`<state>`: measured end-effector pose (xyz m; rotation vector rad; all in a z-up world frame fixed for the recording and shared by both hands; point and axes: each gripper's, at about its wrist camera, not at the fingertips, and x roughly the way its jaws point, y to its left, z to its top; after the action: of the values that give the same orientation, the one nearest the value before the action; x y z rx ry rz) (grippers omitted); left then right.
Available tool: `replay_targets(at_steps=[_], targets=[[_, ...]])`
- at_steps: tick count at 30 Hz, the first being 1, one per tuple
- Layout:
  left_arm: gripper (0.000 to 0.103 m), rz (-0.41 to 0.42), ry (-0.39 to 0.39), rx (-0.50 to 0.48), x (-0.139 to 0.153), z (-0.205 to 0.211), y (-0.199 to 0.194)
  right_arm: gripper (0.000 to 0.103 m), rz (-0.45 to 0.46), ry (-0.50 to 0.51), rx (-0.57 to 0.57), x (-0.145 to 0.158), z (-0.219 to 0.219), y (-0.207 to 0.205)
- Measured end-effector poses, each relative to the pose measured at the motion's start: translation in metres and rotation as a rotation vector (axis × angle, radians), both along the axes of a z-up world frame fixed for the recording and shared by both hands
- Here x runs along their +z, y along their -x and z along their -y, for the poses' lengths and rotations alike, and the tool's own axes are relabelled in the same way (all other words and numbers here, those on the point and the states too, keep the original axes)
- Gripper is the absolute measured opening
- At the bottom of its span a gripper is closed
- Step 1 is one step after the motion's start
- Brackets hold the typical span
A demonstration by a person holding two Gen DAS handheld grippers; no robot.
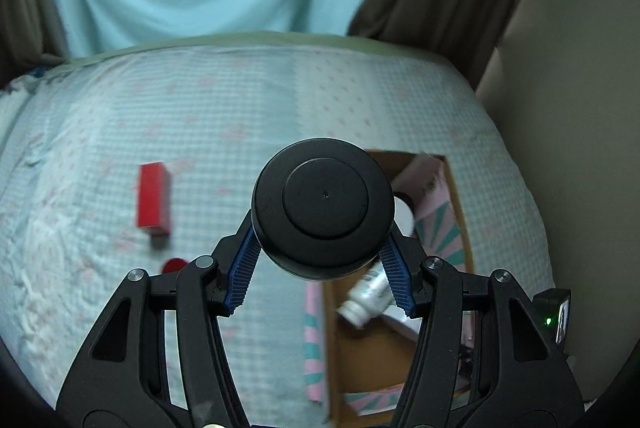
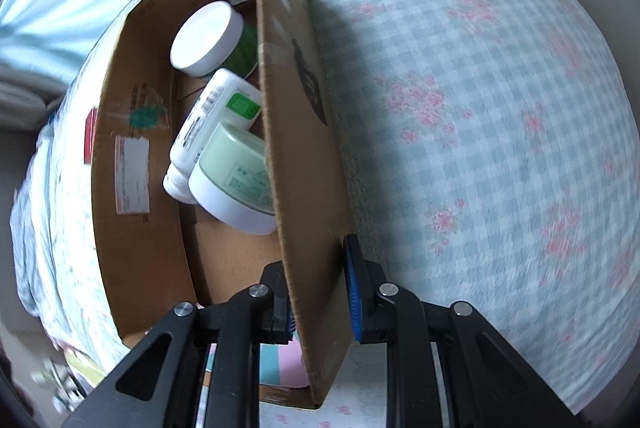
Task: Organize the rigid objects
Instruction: 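Carry the black-lidded jar into the box and open the left tool, then move the left tool back over the red-lidded jar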
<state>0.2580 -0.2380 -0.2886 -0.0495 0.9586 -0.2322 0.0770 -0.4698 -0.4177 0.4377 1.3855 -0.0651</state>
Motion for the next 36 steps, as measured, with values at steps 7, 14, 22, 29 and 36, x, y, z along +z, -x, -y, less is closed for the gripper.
replay_targets(at_steps=[7,14,22,29,36], targets=[[0.053,-0.064,-0.026,-0.110,-0.048,0.077,-0.015,0.019,0.012,-0.016,0.051,-0.003,0.000,-0.002],[0.053,-0.130,-0.060,-0.208,-0.094,0.121,-0.023,0.020,0.021,-0.037,0.035,-0.002,0.008,0.002],[0.077,-0.211,-0.081,-0.248,-0.108,0.136,-0.034,0.020,0.023,-0.035,0.045,0.000,0.007,0.004],[0.103,-0.176,-0.041,-0.207,-0.097,0.118,-0.038,0.020,0.021,-0.035,0.048,-0.001,0.005,0.003],[0.103,-0.171,-0.031,-0.181,-0.074,0.091,-0.030,0.020,0.022,-0.031,0.052,-0.002,0.009,0.003]])
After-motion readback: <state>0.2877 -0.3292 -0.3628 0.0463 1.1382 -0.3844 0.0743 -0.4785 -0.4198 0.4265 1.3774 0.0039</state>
